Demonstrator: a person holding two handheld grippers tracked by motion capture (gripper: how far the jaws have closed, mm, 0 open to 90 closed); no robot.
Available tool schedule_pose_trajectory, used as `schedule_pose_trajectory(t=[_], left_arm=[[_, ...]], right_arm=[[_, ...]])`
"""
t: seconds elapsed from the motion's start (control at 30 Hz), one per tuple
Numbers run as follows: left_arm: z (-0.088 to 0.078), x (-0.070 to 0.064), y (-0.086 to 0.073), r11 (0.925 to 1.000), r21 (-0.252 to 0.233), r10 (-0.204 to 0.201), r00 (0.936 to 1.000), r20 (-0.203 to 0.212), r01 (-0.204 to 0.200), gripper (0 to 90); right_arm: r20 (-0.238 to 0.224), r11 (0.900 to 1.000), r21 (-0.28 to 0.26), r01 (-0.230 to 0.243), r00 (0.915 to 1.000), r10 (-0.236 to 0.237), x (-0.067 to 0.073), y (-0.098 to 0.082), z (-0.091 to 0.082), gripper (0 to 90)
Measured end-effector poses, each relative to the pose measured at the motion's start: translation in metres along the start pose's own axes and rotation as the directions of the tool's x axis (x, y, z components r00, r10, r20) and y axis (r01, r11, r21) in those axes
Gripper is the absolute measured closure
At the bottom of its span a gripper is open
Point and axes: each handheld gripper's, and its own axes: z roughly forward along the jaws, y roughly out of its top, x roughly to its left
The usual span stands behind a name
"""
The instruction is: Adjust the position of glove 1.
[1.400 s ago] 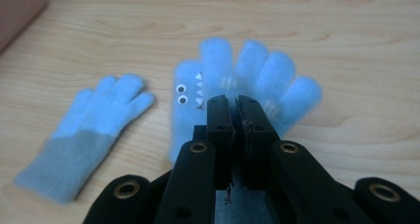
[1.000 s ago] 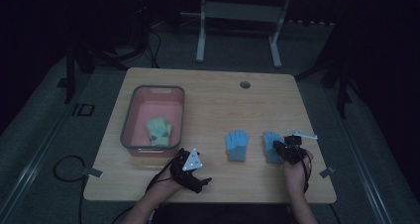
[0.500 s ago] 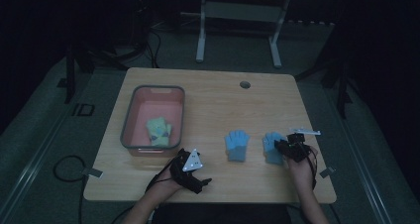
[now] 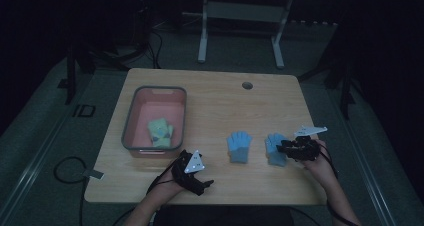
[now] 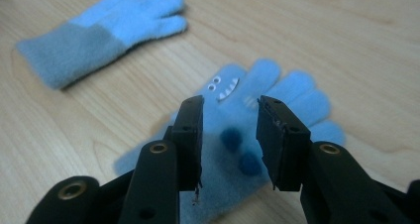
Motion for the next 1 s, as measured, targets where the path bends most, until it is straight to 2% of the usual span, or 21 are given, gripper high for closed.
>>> schedule_pose_trajectory(t=[0.13, 0.27, 0.4, 0.5, 0.7, 0.87, 0.93, 1.0], left_arm=[[0.0, 0.0, 0.0, 1.0, -0.001, 0.002, 1.0, 0.0, -0.002, 3.3], [0.0, -0.001, 0.0, 1.0, 0.001, 0.009, 0.9999, 0.005, -0.009, 3.3], [0.0, -0.001, 0.0, 0.9999, 0.003, 0.011, 0.9999, 0.006, -0.011, 3.3], [0.0, 0.0, -0.001, 1.0, 0.003, 0.009, 0.9999, 0.007, -0.009, 3.3], [0.0, 0.0, 0.0, 1.0, 0.006, 0.006, 1.0, 0.006, -0.006, 3.3], [0.0, 0.0, 0.0, 1.0, 0.006, 0.008, 0.9999, 0.007, -0.008, 3.3], [0.0, 0.0, 0.0, 0.9999, 0.006, 0.008, 0.9999, 0.009, -0.008, 3.3], [0.0, 0.0, 0.0, 1.0, 0.006, 0.007, 0.9999, 0.008, -0.007, 3.3]], right_arm=[[-0.022, 1.0, 0.006, -0.011, 0.9997, 0.011, -0.005, -0.004, 0.005, 62.4], [-0.024, 0.999, 0.045, 0.002, 0.9997, -0.001, -0.004, -0.009, 0.014, 62.0], [0.012, 0.997, 0.061, 0.052, 0.9986, -0.052, 0.001, -0.011, 0.016, 64.4], [0.033, 0.996, 0.071, 0.061, 0.9974, -0.063, 0.005, -0.009, 0.017, 69.0], [0.056, 0.997, 0.071, 0.029, 0.9979, -0.033, 0.007, -0.009, 0.017, 82.5], [0.065, 0.997, 0.077, 0.011, 0.9977, -0.016, 0.008, -0.003, 0.013, 85.1], [0.061, 0.999, 0.053, -0.008, 0.9981, 0.005, 0.008, 0.001, 0.008, 85.2], [0.072, 0.999, 0.036, -0.007, 0.9974, 0.004, 0.01, 0.007, 0.002, 85.2]])
